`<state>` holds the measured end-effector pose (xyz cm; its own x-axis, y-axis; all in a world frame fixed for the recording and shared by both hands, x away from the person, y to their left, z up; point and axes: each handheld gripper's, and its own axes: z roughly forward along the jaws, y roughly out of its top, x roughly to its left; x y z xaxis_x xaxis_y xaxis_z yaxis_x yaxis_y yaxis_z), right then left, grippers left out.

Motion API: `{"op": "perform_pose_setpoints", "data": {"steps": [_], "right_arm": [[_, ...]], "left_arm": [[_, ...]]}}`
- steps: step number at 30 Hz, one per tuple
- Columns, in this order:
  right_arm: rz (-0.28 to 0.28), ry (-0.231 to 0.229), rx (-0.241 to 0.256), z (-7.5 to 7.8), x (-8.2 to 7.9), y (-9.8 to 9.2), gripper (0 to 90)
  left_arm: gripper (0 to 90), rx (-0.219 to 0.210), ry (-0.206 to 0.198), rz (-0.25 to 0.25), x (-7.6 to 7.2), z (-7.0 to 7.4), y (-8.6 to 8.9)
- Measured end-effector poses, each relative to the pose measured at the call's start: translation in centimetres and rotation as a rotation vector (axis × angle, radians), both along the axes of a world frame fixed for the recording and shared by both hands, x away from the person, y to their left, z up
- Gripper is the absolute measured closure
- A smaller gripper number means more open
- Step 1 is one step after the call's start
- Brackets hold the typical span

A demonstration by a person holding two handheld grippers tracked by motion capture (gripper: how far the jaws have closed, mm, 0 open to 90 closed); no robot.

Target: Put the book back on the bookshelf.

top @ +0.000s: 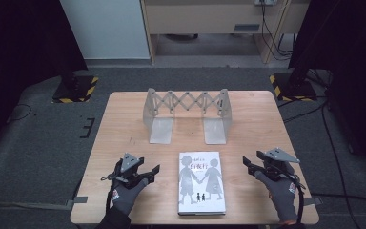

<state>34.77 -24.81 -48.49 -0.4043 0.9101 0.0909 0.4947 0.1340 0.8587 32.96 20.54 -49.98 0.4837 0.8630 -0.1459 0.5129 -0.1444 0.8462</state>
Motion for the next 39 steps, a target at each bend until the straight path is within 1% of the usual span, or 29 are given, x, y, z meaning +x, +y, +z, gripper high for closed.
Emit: {"op": "perform_pose_setpoints", "data": {"steps": [1,2,6,14,19,21,23,29,31,39], "right_arm": [[0.005,-0.001,0.009,0.0,-0.1,0.4,35.2],[0.007,0.002,0.012,0.0,-0.1,0.5,35.1],[0.028,0.002,0.029,0.0,-0.2,1.3,35.1],[0.066,0.013,0.044,-0.2,-0.4,2.7,34.5],[0.098,0.029,0.060,-0.5,-0.6,3.7,34.8],[0.097,0.031,0.068,-0.5,-0.6,3.9,34.7],[0.110,0.044,0.078,-0.7,-0.6,4.4,34.8],[0.129,0.045,0.076,-1.2,-0.7,5.2,35.1],[0.142,0.060,0.088,-1.5,-0.8,5.7,34.9],[0.175,0.088,0.098,-2.3,-0.9,6.9,34.8]], "left_arm": [[25.3,0.003,-0.001,-0.012,-0.1,0.0,-0.3],[25.3,0.003,-0.001,-0.012,-0.1,0.0,-0.3],[25.8,-0.003,-0.003,-0.040,-0.3,0.0,-1.1],[25.8,0.005,-0.001,-0.070,-0.5,-0.1,-1.9],[25.9,0.006,0.003,-0.091,-0.5,-0.2,-2.7],[25.9,0.008,0.004,-0.096,-0.6,-0.2,-2.8],[26.0,0.005,0.005,-0.099,-0.6,-0.3,-3.1],[26.0,0.019,0.014,-0.114,-0.7,-0.5,-3.9],[26.0,0.022,0.016,-0.121,-0.8,-0.6,-4.1],[26.0,0.029,0.027,-0.155,-0.9,-0.8,-5.3]]}}
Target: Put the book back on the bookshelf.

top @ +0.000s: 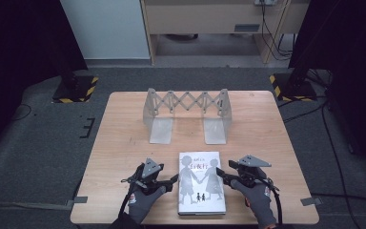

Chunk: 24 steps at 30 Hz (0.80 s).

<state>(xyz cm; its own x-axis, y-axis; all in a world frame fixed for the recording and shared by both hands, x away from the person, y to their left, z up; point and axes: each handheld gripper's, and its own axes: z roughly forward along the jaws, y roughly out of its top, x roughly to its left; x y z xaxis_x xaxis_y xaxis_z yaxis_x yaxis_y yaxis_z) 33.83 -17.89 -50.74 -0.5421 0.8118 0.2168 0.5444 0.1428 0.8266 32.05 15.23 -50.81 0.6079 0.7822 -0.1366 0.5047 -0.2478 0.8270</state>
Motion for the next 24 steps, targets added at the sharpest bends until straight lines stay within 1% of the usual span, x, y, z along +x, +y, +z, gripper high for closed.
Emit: {"op": "perform_pose_setpoints", "data": {"steps": [4,8,17,21,24], "right_arm": [[0.005,0.016,0.019,-0.3,-0.1,0.4,34.8],[0.014,0.023,0.028,-0.6,-0.1,0.7,34.7],[0.032,0.039,0.027,-1.1,-0.1,1.4,34.5],[0.035,0.044,0.028,-1.3,-0.1,1.5,33.9],[0.033,0.052,0.041,-1.4,-0.1,1.6,33.0]], "left_arm": [[26.2,0.005,0.000,-0.013,0.0,-0.1,-0.3],[26.2,0.011,0.003,-0.023,-0.1,-0.2,-0.7],[25.4,0.032,0.011,-0.042,-0.1,-0.5,-1.4],[23.8,0.035,0.009,-0.044,-0.1,-0.6,-1.6],[21.2,0.039,0.009,-0.039,0.0,-0.6,-1.6]]}}
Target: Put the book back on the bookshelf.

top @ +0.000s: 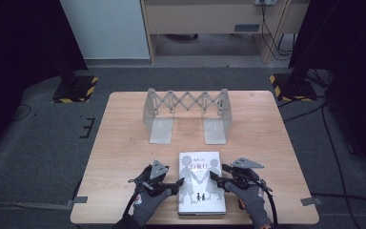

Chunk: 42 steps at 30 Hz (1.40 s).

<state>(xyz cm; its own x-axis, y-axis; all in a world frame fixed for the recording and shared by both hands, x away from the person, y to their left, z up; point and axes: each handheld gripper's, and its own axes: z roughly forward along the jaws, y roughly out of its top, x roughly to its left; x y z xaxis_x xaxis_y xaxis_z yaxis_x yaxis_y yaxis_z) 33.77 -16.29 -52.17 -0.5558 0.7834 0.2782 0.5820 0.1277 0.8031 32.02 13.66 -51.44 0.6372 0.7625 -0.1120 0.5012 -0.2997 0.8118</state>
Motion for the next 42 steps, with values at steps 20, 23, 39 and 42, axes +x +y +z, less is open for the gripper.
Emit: {"op": "perform_pose_setpoints", "data": {"steps": [20,23,39,42], "right_arm": [[0.011,0.007,0.044,-0.7,0.4,0.4,28.3],[0.011,0.001,0.042,-0.6,0.4,0.4,28.5],[0.009,-0.059,0.098,1.2,0.5,0.8,32.1],[0.010,-0.059,0.102,1.5,0.6,1.2,31.4]], "left_arm": [[3.1,-0.016,0.015,0.010,0.2,-0.6,-0.4],[3.4,-0.032,0.021,0.012,0.2,-0.7,-0.3],[7.9,-0.060,0.030,-0.001,0.2,-0.6,0.0],[7.9,-0.063,0.030,0.001,0.2,-0.6,0.0]]}}
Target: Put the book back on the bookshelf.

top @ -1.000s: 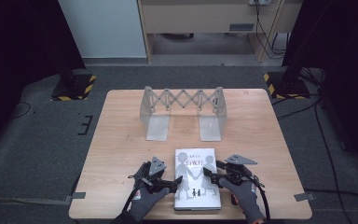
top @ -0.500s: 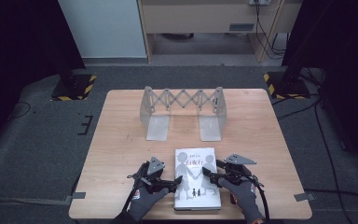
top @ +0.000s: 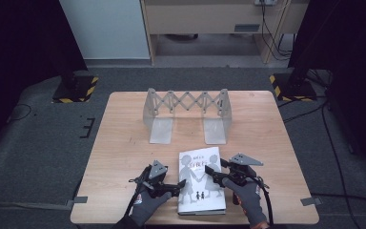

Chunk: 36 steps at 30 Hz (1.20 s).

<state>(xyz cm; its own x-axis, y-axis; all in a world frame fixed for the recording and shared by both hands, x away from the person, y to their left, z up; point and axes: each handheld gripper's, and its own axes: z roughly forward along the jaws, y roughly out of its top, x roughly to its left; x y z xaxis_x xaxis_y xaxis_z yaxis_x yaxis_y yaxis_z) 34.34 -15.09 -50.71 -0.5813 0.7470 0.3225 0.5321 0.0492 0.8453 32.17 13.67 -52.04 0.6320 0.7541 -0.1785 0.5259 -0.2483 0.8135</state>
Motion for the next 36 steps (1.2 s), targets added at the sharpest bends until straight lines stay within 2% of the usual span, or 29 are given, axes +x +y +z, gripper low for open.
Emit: {"op": "perform_pose_setpoints", "data": {"steps": [8,9,15,20,24,26,29,30,36], "right_arm": [[0.003,-0.002,0.005,0.1,0.1,0.6,30.7],[0.013,0.013,0.013,0.0,0.2,0.8,29.7],[0.013,0.018,0.014,-0.1,0.2,0.9,31.0],[0.018,0.032,0.009,-0.4,0.2,0.9,31.7],[0.024,0.038,0.015,-0.4,0.3,0.9,31.8],[0.036,0.059,0.030,-0.5,0.3,1.1,31.5],[0.045,0.063,0.030,-0.7,0.3,1.3,30.4],[0.073,0.091,0.038,-0.9,0.3,1.7,31.7],[0.061,0.080,0.027,-1.0,0.1,2.2,29.1]], "left_arm": [[7.6,-0.017,0.000,-0.005,0.0,-0.1,0.0],[7.4,-0.016,-0.003,-0.008,0.0,-0.1,-0.1],[6.2,-0.012,-0.006,-0.003,0.0,-0.1,-0.1],[3.4,-0.016,0.019,0.022,0.1,-0.2,-0.2],[3.2,-0.020,0.026,0.024,0.1,-0.2,-0.2],[3.8,-0.025,0.029,0.018,0.2,-0.3,-0.1],[5.4,-0.029,0.026,0.010,0.1,-0.2,-0.1],[5.5,-0.025,0.023,0.008,0.1,-0.2,-0.1],[5.4,-0.033,0.022,0.006,0.2,-0.3,0.0]]}}
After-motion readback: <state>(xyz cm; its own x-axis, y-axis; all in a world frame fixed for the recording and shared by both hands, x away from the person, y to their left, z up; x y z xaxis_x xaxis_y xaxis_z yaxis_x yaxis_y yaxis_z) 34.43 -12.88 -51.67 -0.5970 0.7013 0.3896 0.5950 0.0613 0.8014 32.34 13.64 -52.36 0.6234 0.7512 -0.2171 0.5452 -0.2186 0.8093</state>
